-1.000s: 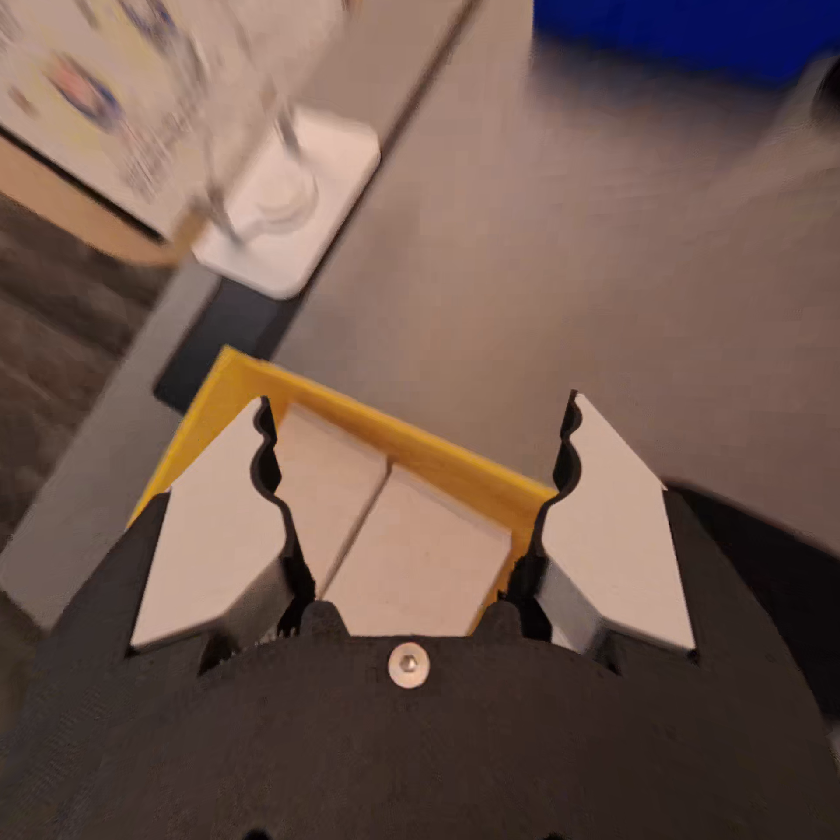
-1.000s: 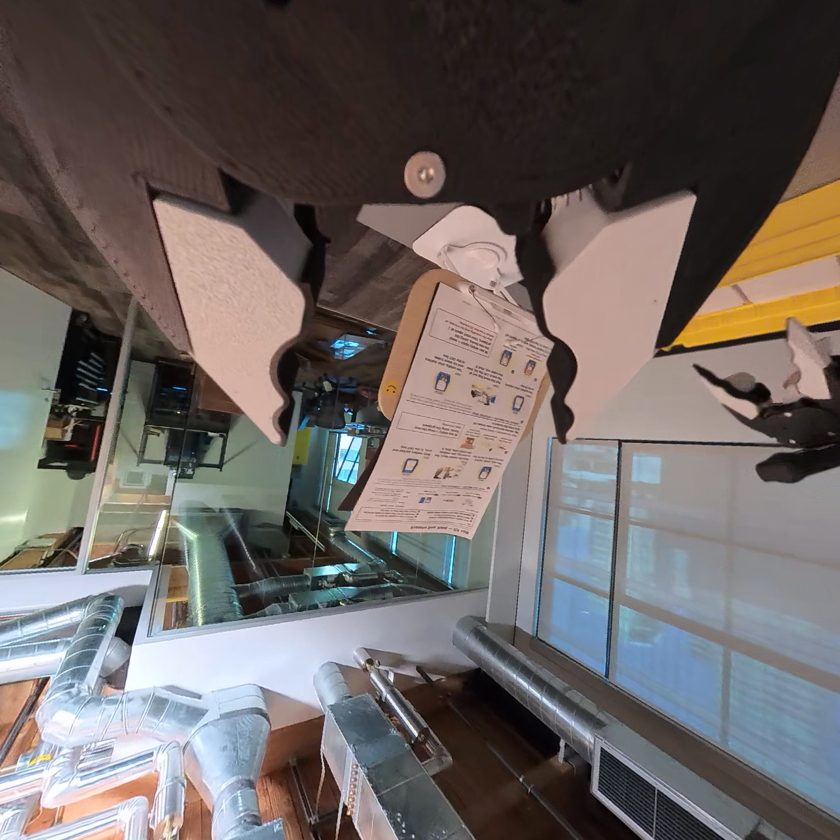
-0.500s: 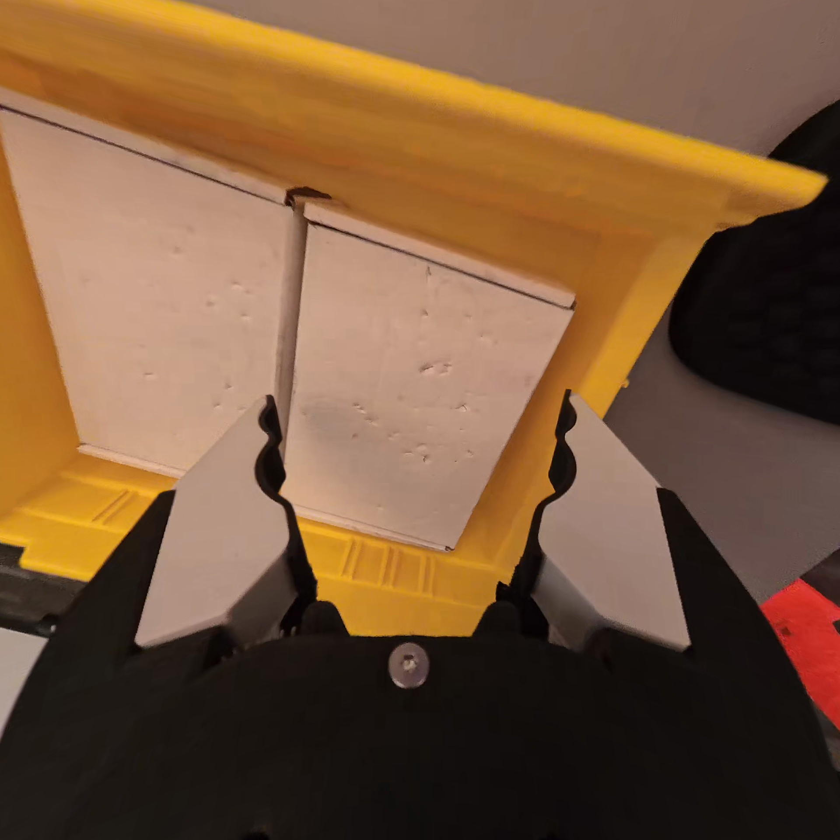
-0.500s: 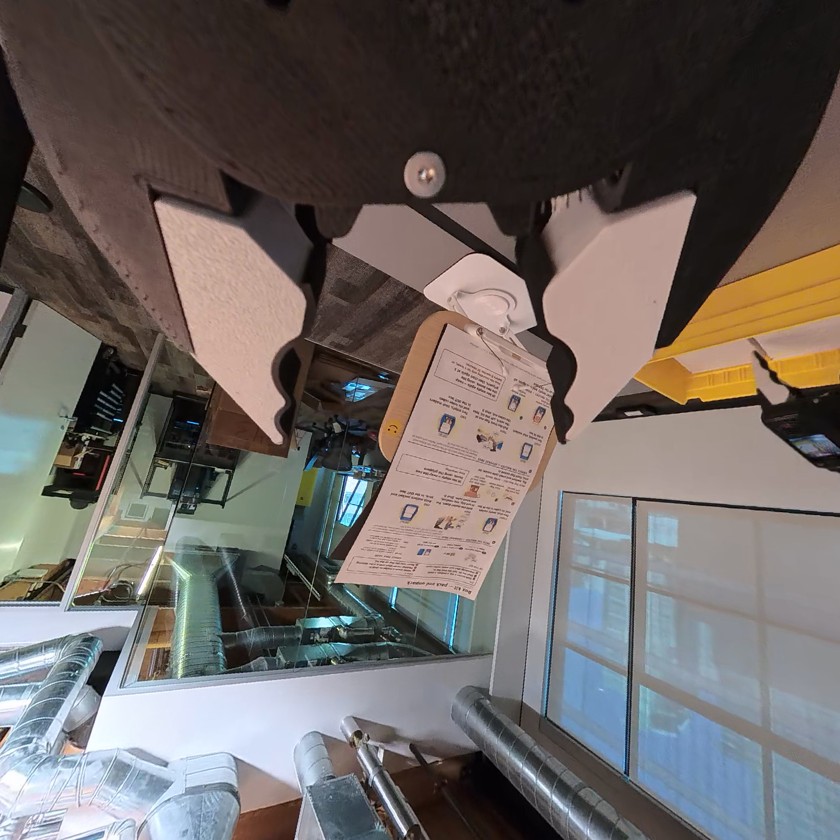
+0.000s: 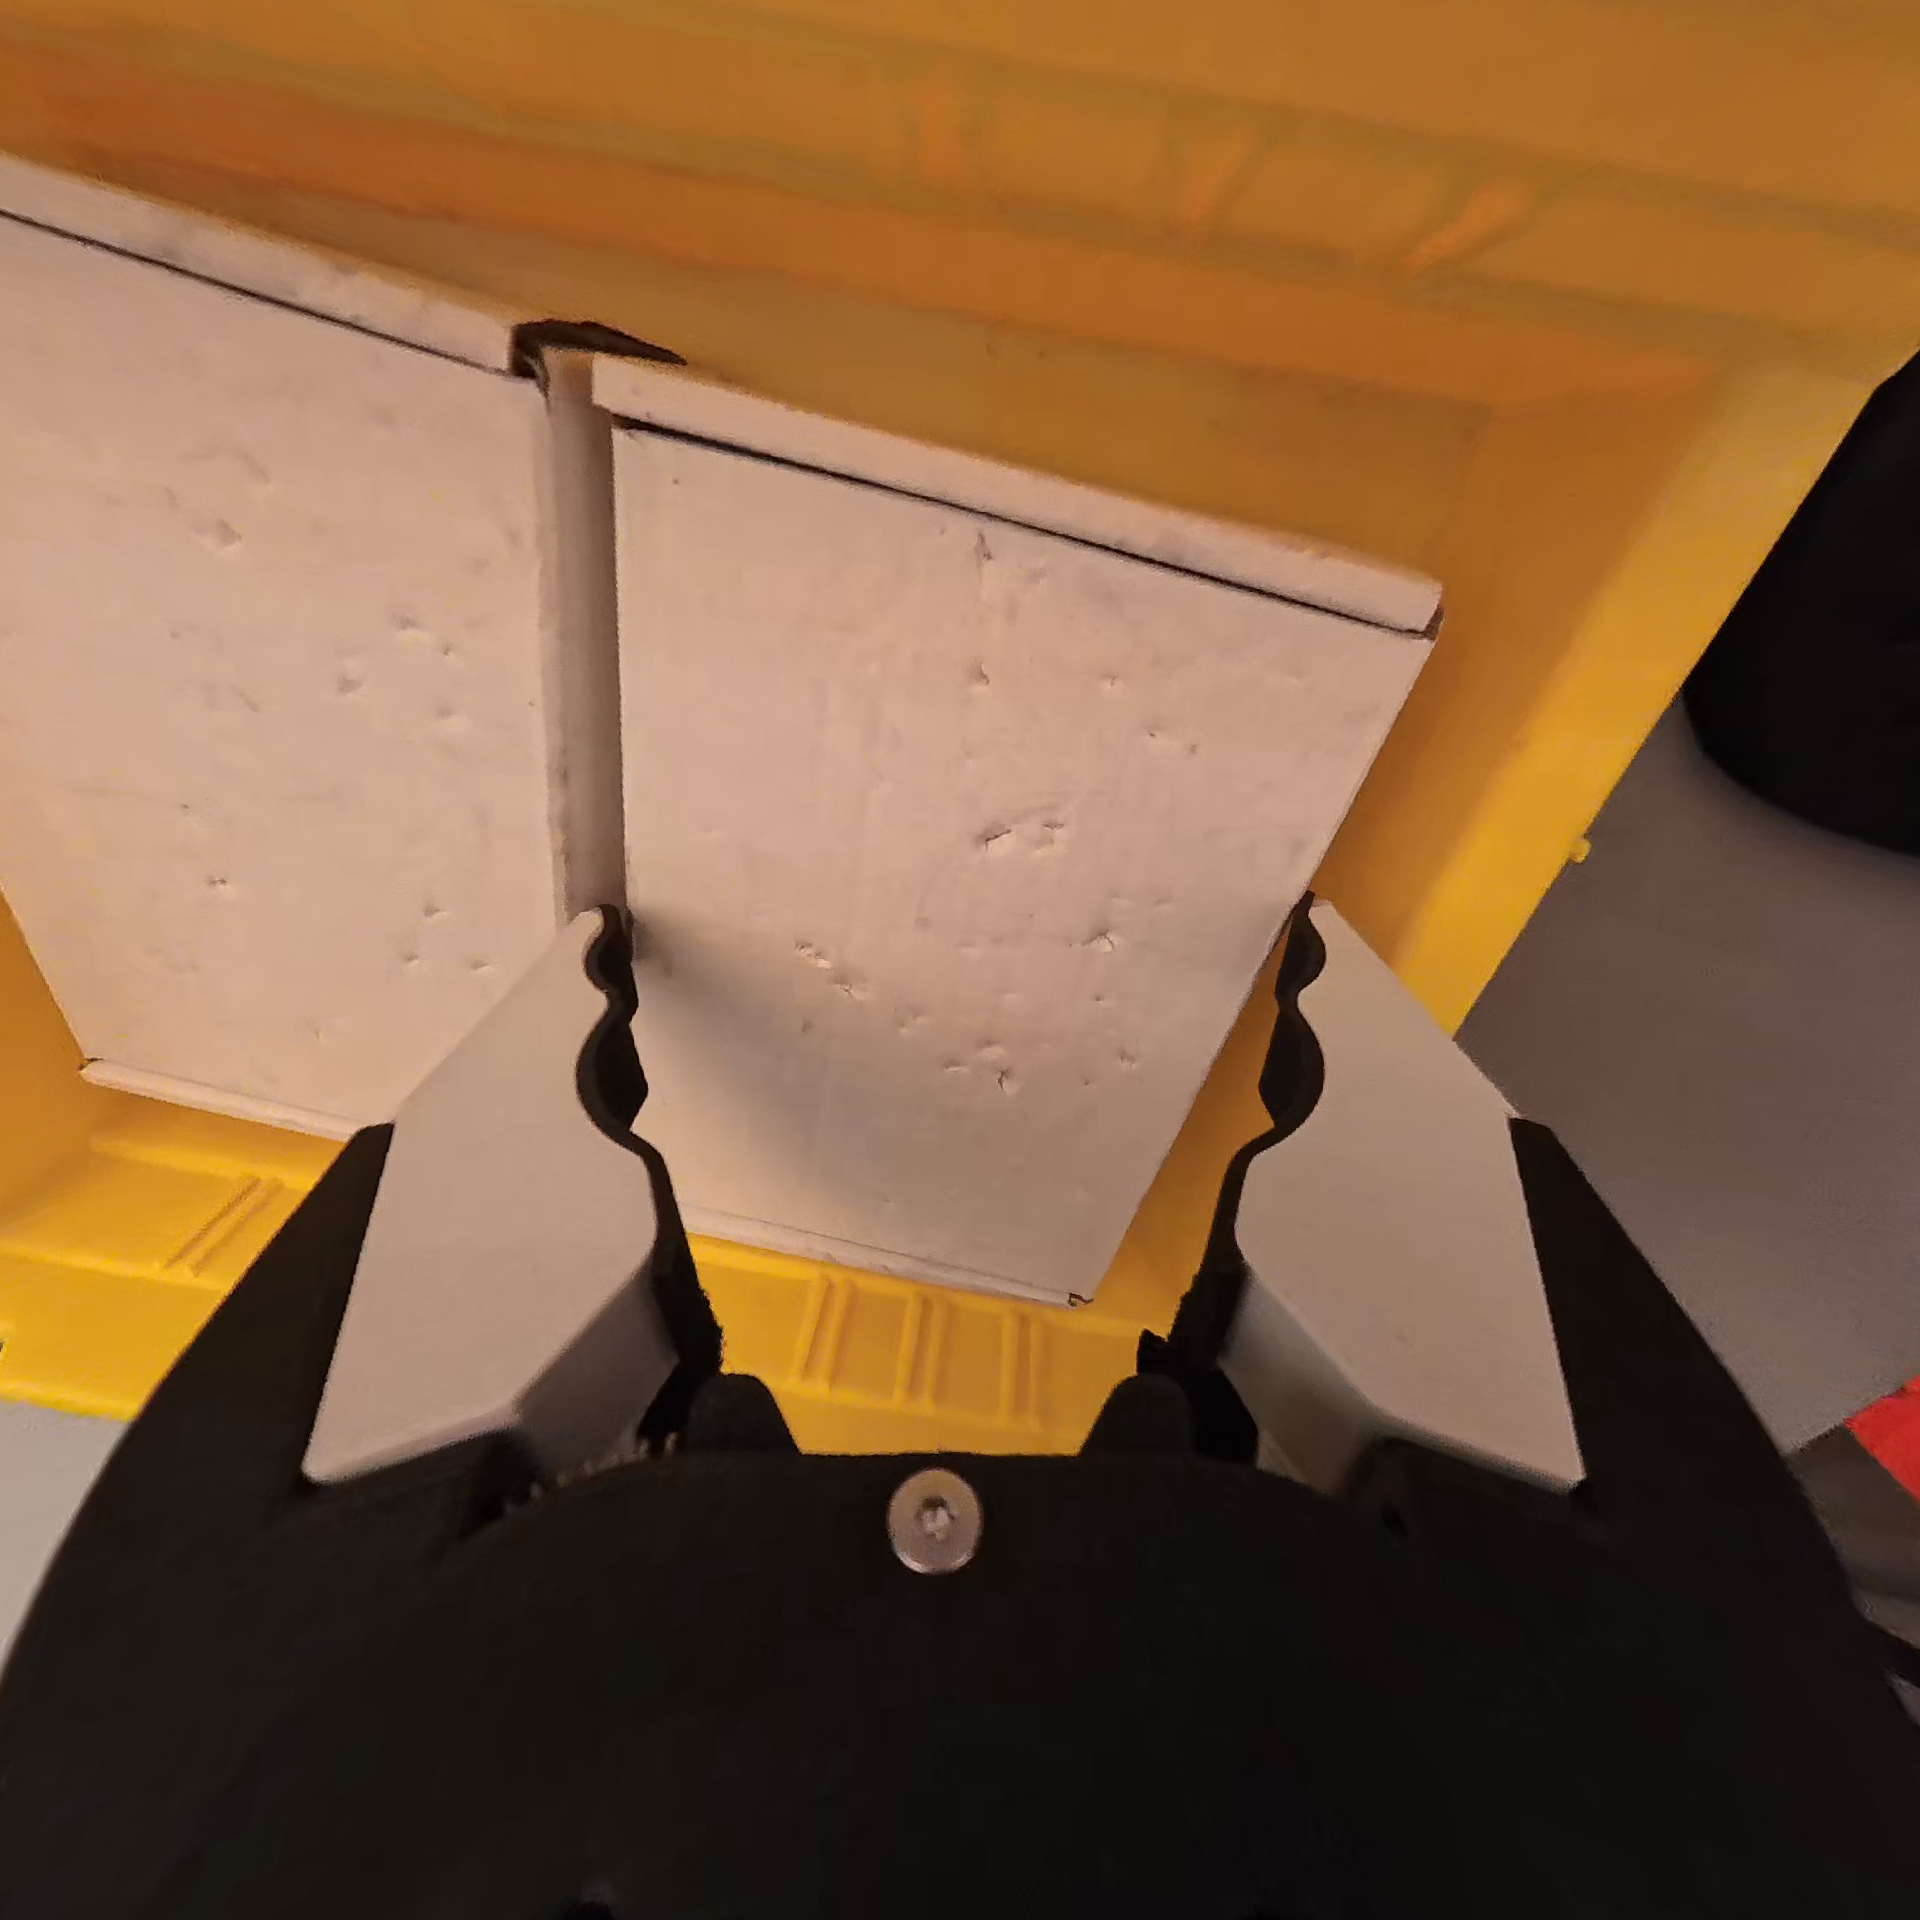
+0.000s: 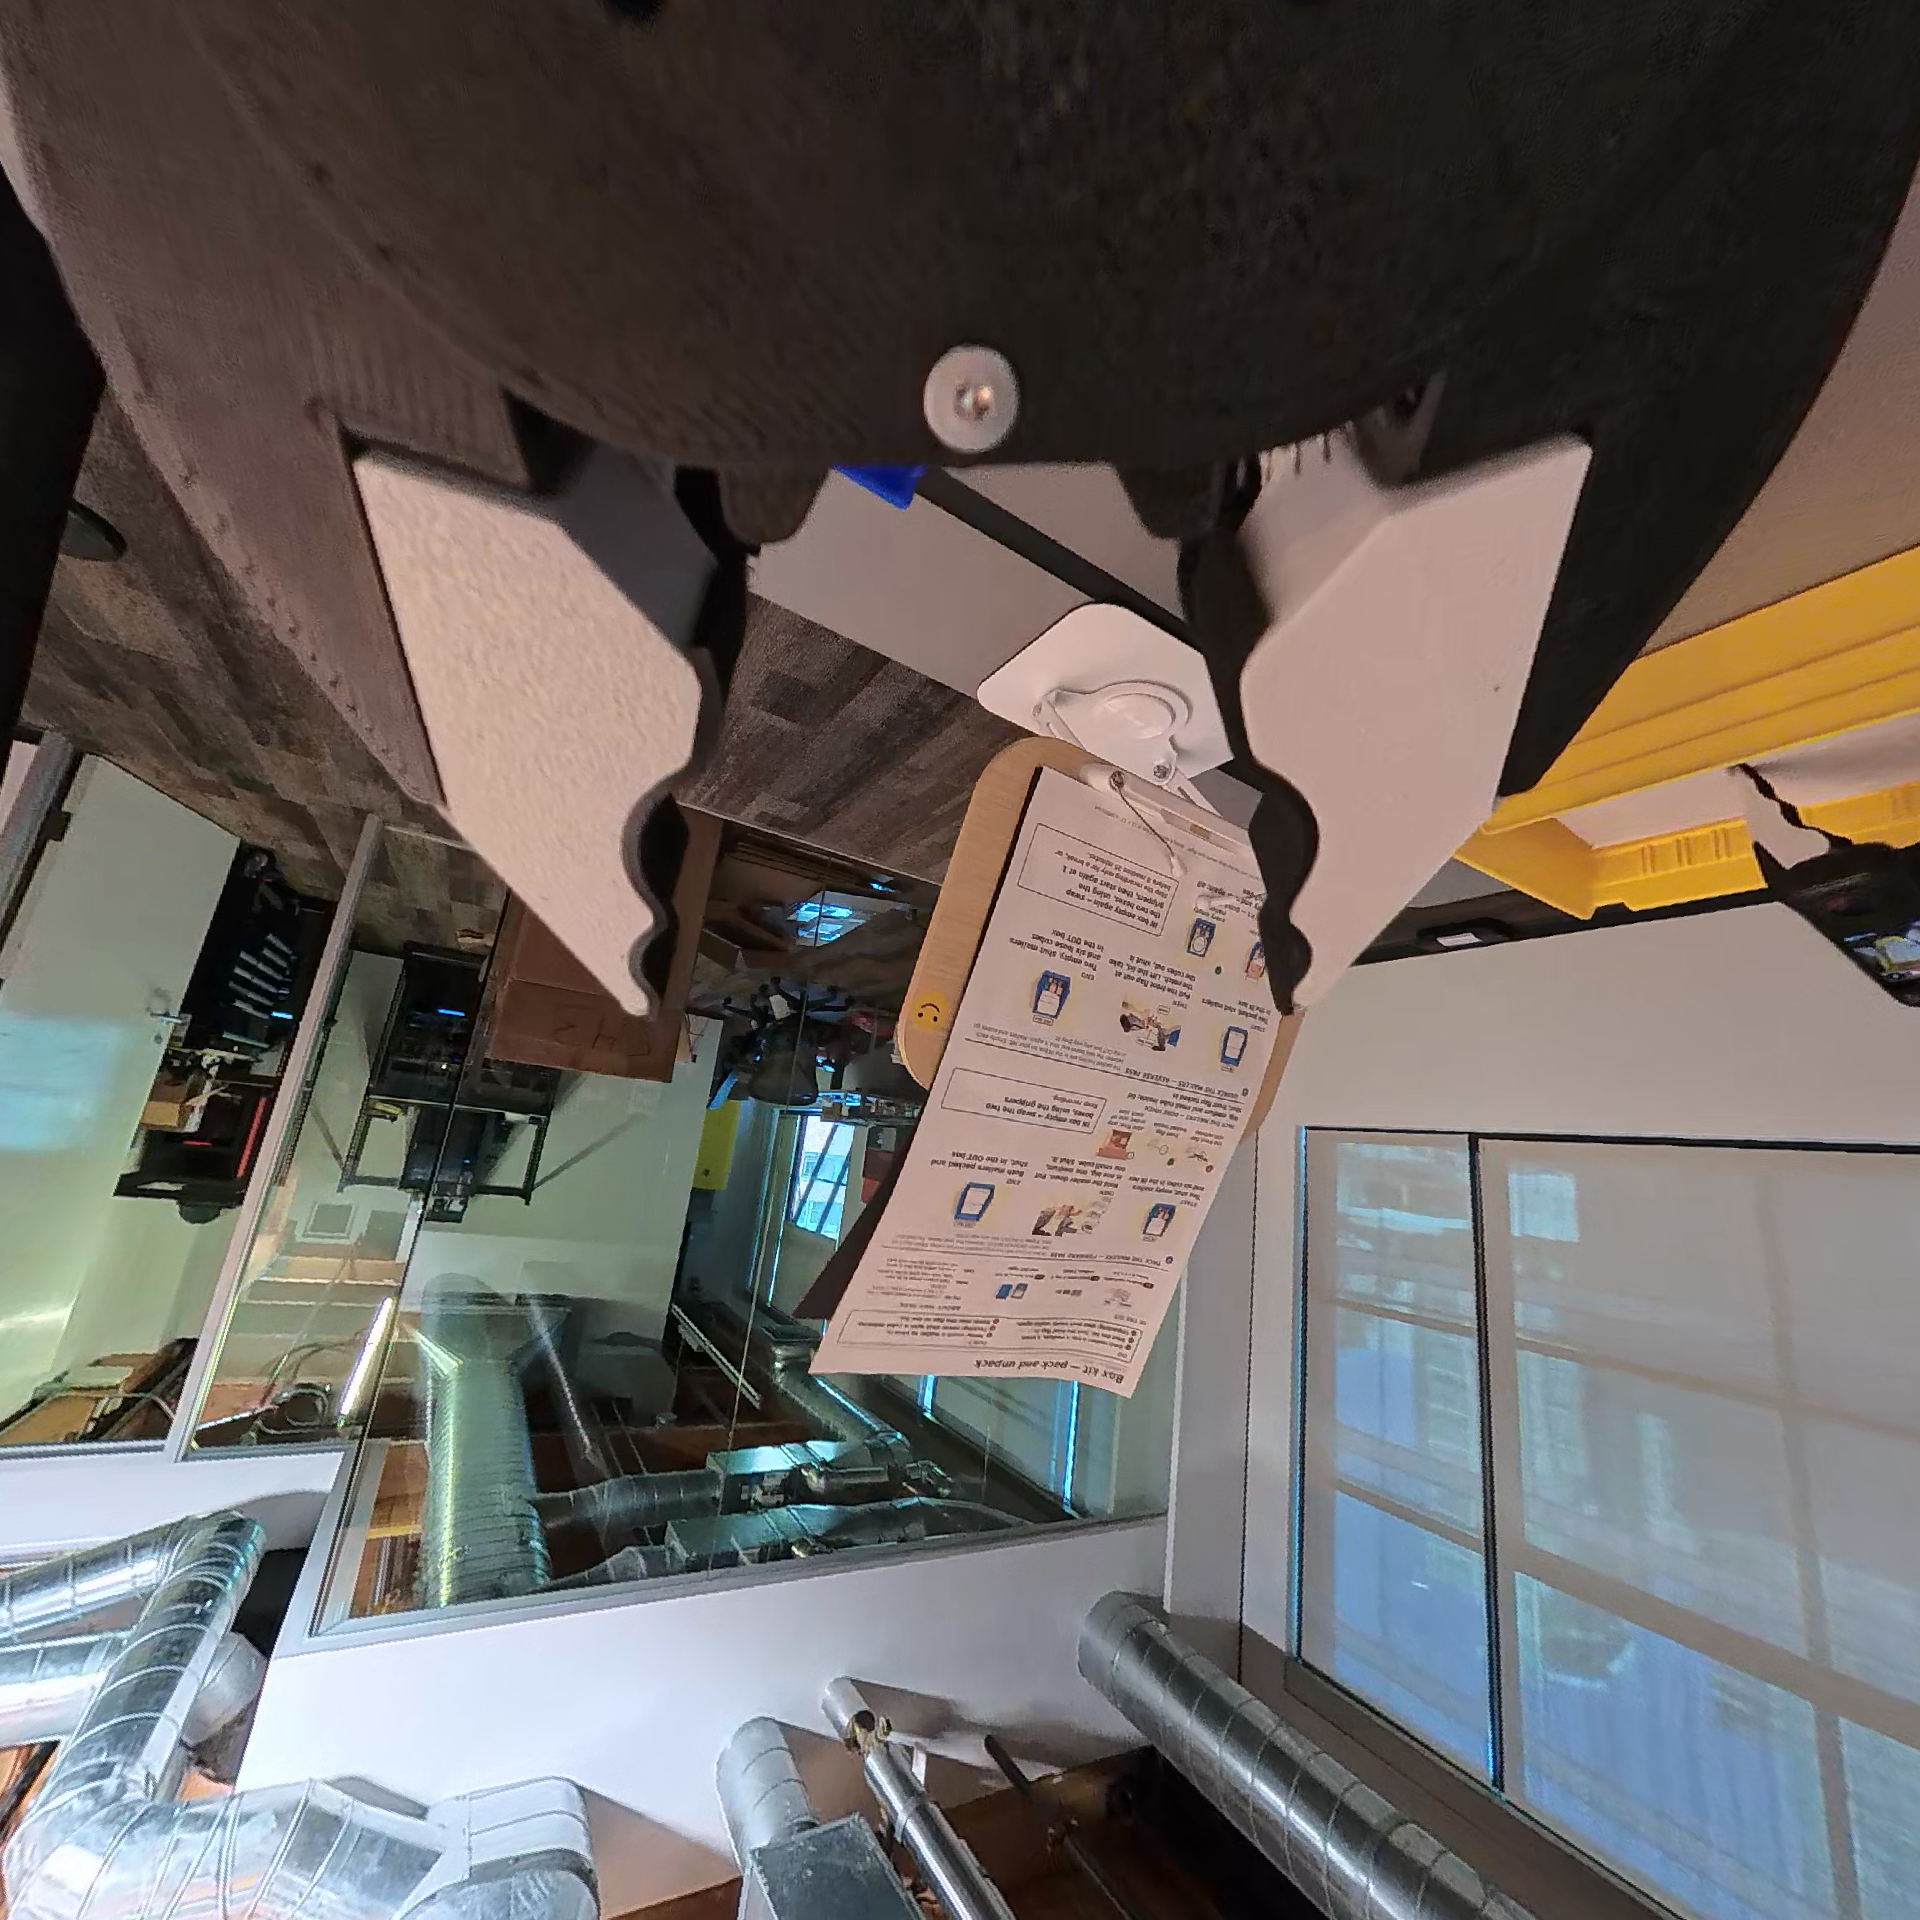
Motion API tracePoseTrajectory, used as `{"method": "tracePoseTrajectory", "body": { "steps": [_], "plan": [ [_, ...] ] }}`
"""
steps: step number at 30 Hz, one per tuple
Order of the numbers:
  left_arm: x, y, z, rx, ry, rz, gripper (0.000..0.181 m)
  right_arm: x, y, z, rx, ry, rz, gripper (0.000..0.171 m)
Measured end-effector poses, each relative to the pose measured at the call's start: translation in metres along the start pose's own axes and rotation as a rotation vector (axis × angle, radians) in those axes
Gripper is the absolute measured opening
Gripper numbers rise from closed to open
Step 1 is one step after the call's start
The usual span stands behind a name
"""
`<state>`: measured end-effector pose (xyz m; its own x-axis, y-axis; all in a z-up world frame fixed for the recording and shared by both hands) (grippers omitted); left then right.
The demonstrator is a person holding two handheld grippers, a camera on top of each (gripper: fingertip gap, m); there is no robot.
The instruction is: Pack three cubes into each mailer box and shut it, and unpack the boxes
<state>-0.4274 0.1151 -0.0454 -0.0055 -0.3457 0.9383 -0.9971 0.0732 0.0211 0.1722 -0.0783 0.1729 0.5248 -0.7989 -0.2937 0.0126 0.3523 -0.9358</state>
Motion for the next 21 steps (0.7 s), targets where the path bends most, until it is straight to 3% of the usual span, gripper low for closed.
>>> {"method": "tracePoseTrajectory", "body": {
  "steps": [21],
  "plan": [
    [-0.010,0.000,0.008,-0.095,-0.109,-0.046,0.125,-0.013,0.009,-0.005,0.138,0.072,-0.167,0.110]
  ]
}}
Point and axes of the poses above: each gripper's, where its closed fingertips meet, x back along the fingers, y out of its underside, z = x × y across the jaws, the point moved 8 cm from there along x, back along the fingers, and after that the axes turned 14 degrees about -y, right-handed, at the moved point
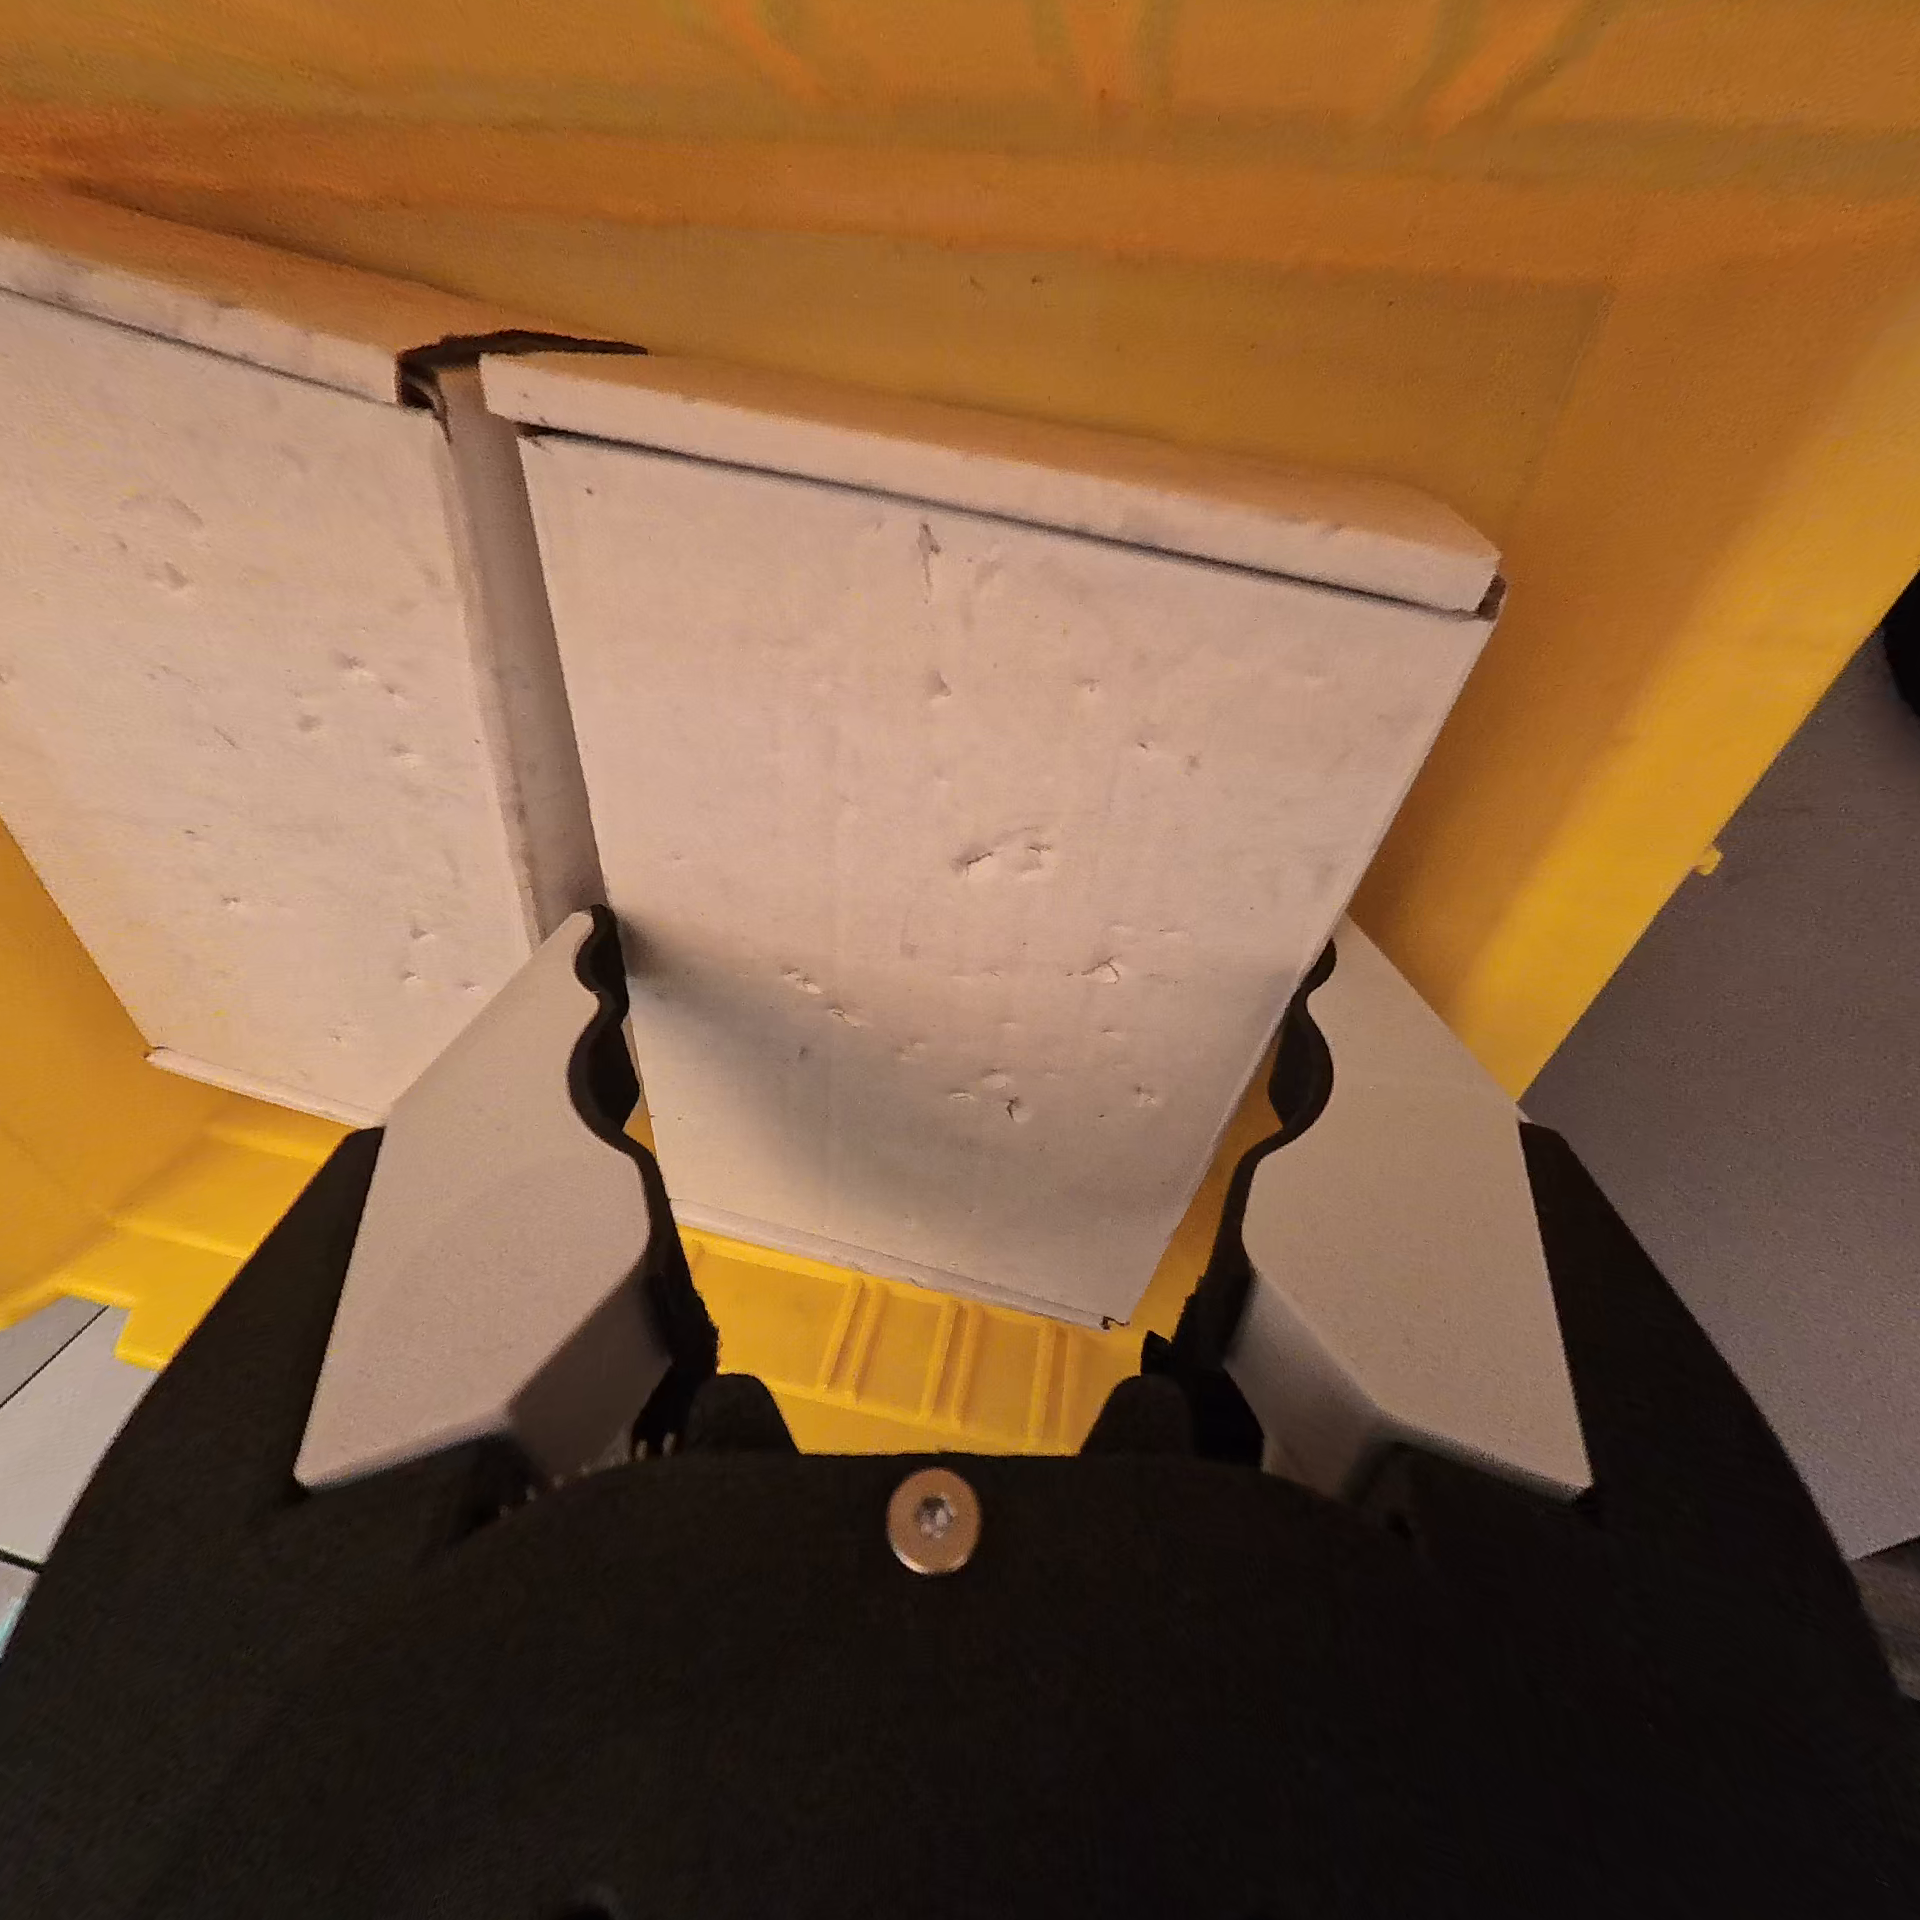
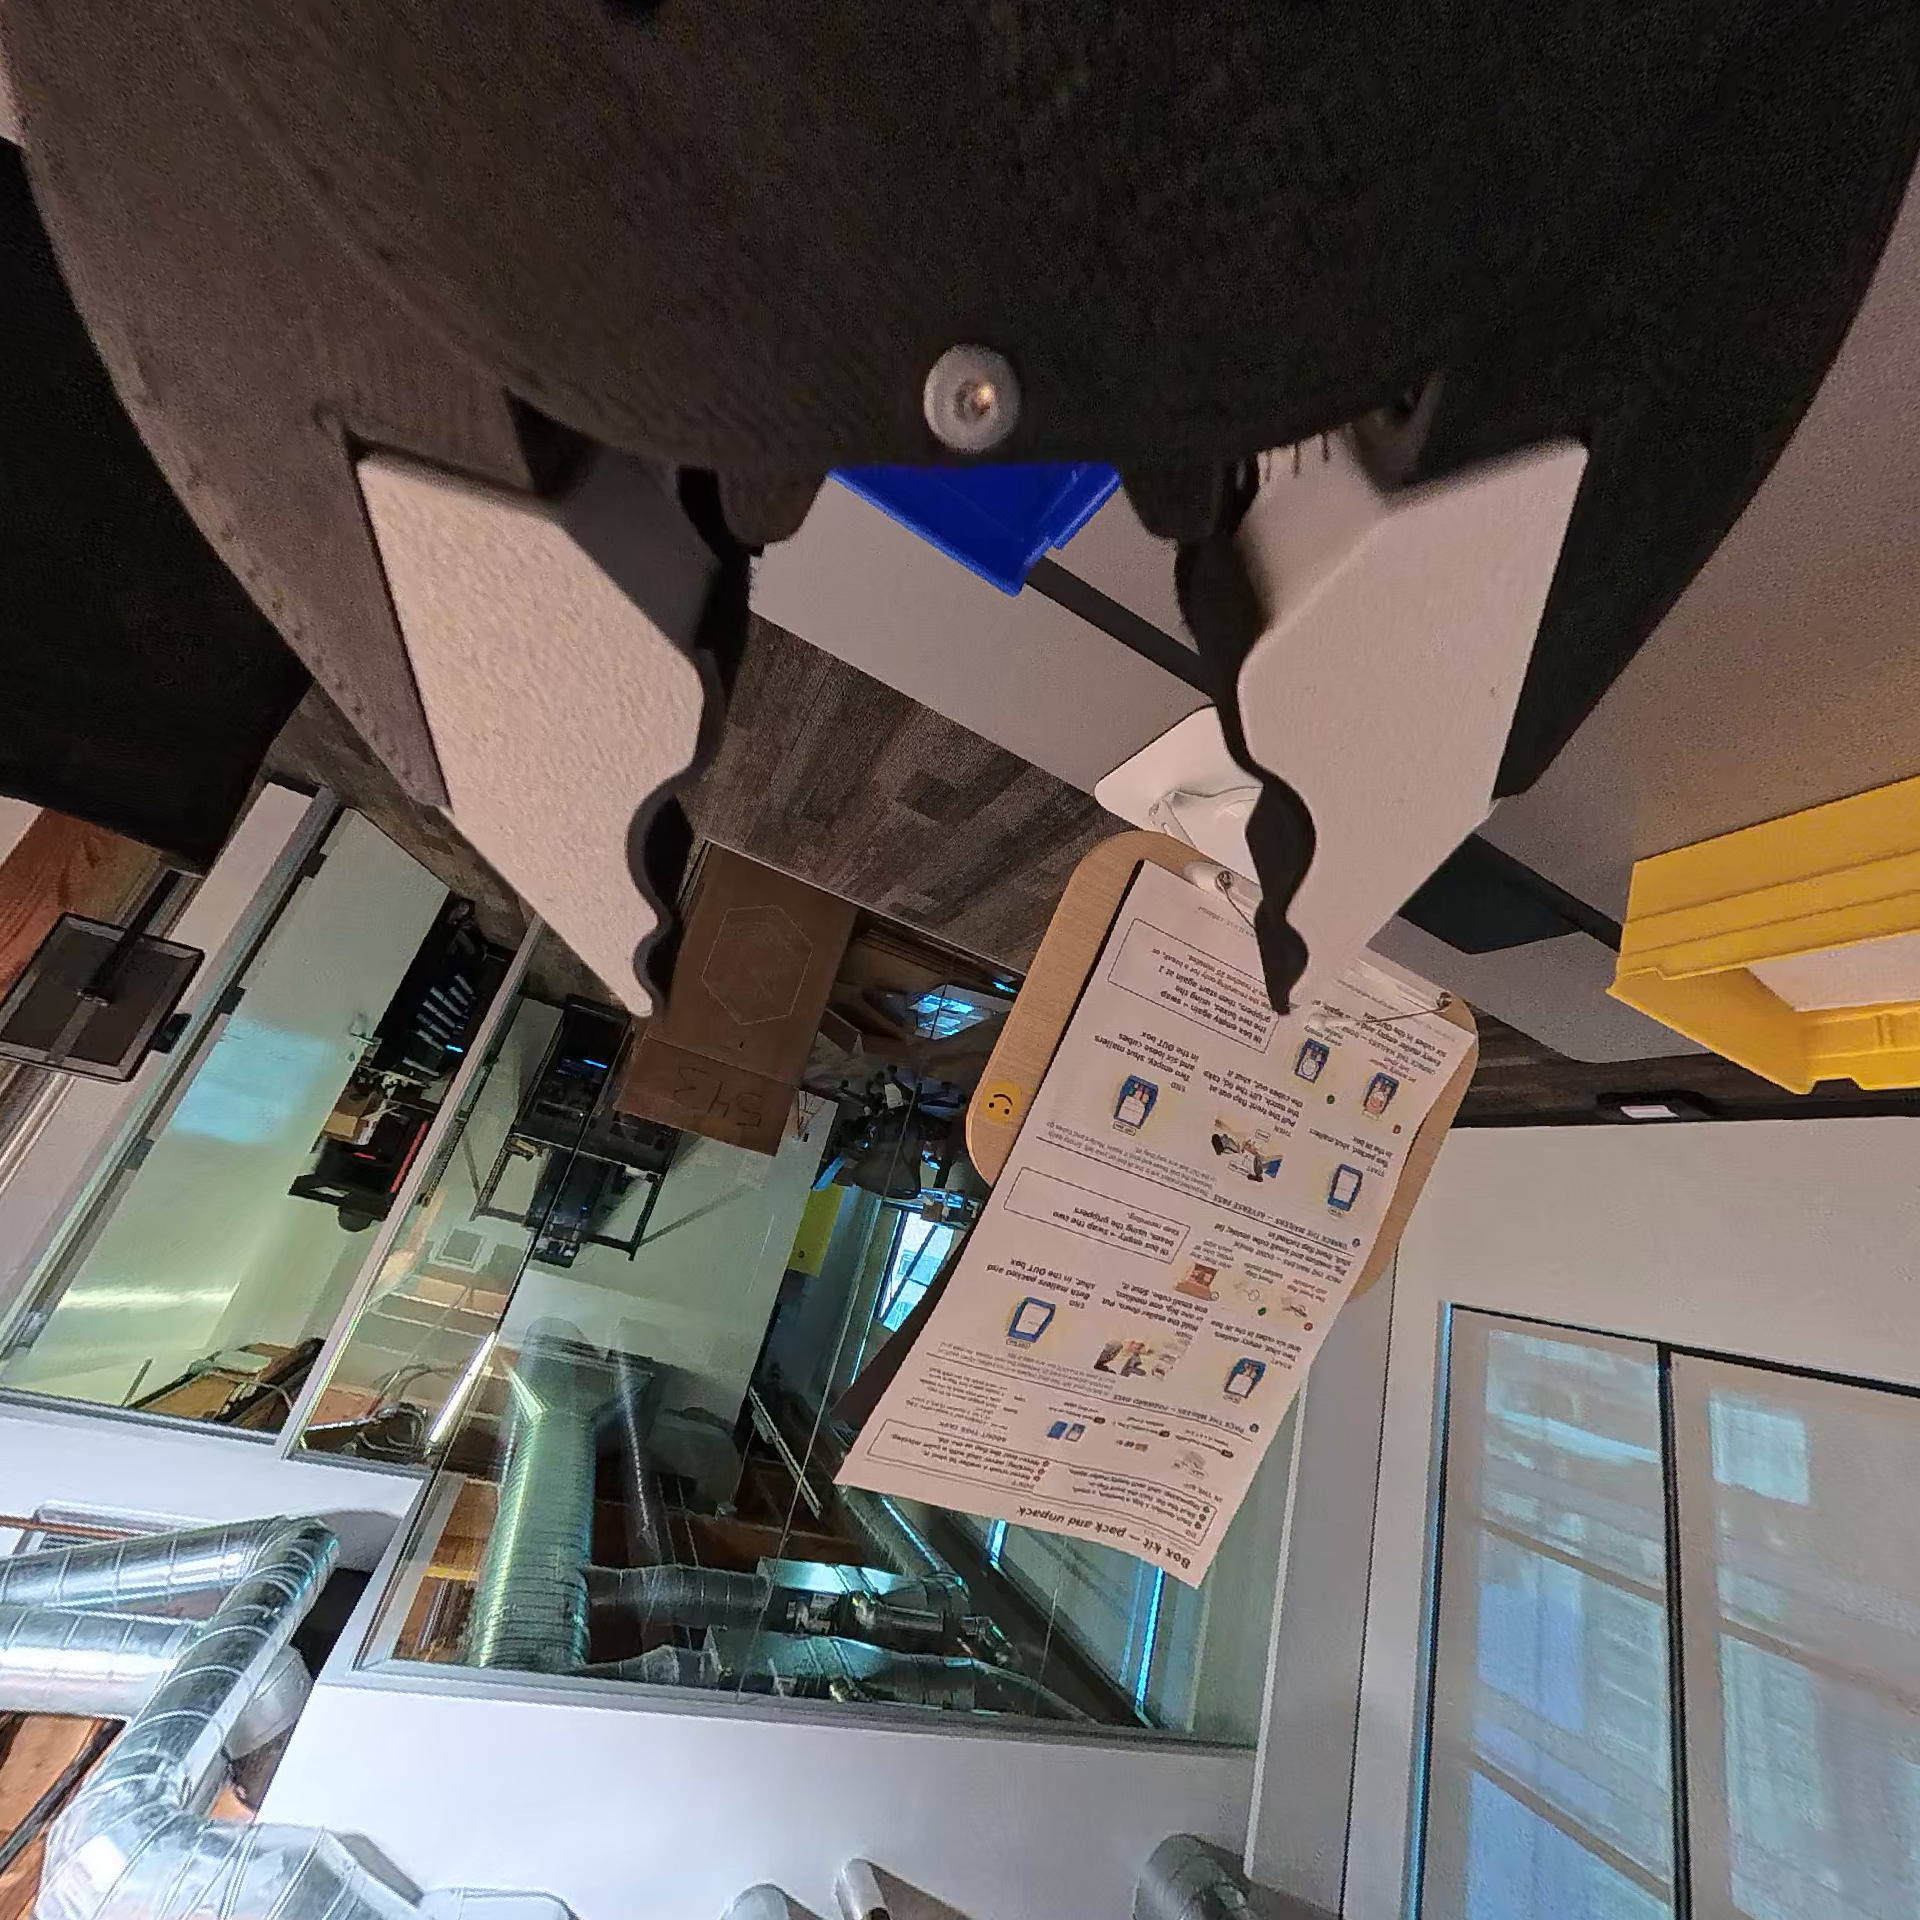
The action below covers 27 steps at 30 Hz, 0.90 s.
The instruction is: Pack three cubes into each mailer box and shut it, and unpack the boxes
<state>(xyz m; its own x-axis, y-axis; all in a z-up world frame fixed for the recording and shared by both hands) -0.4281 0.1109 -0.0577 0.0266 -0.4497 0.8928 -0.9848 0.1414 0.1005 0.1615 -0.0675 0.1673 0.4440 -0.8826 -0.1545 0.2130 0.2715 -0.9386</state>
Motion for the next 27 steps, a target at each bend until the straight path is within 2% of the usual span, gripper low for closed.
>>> {"method": "tracePoseTrajectory", "body": {
  "steps": [7,11,15,17,19,22,24,27],
  "plan": [
    [0.009,0.004,-0.001,0.062,0.006,-0.031,0.125,-0.006,0.007,0.000,-0.016,0.005,-0.072,0.111],
    [0.053,-0.002,-0.012,0.175,-0.077,0.041,0.128,-0.019,0.019,-0.006,0.003,0.024,-0.240,0.118],
    [0.123,-0.040,-0.043,0.452,-0.375,0.234,0.132,-0.042,0.027,-0.021,0.040,0.110,-0.423,0.132],
    [0.155,-0.057,-0.064,0.686,-0.627,0.273,0.136,-0.058,0.025,-0.035,0.046,0.156,-0.436,0.132],
    [0.178,-0.076,-0.073,0.858,-0.773,0.353,0.136,-0.073,0.020,-0.054,0.057,0.183,-0.411,0.133],
    [0.202,-0.102,-0.084,1.012,-0.995,0.471,0.135,-0.089,0.016,-0.081,0.058,0.235,-0.405,0.133],
    [0.208,-0.122,-0.090,1.092,-1.041,0.529,0.135,-0.095,0.016,-0.096,0.065,0.257,-0.416,0.132],
    [0.210,-0.149,-0.098,1.192,-0.991,0.602,0.138,-0.102,0.015,-0.112,0.089,0.261,-0.436,0.133]
  ]
}}
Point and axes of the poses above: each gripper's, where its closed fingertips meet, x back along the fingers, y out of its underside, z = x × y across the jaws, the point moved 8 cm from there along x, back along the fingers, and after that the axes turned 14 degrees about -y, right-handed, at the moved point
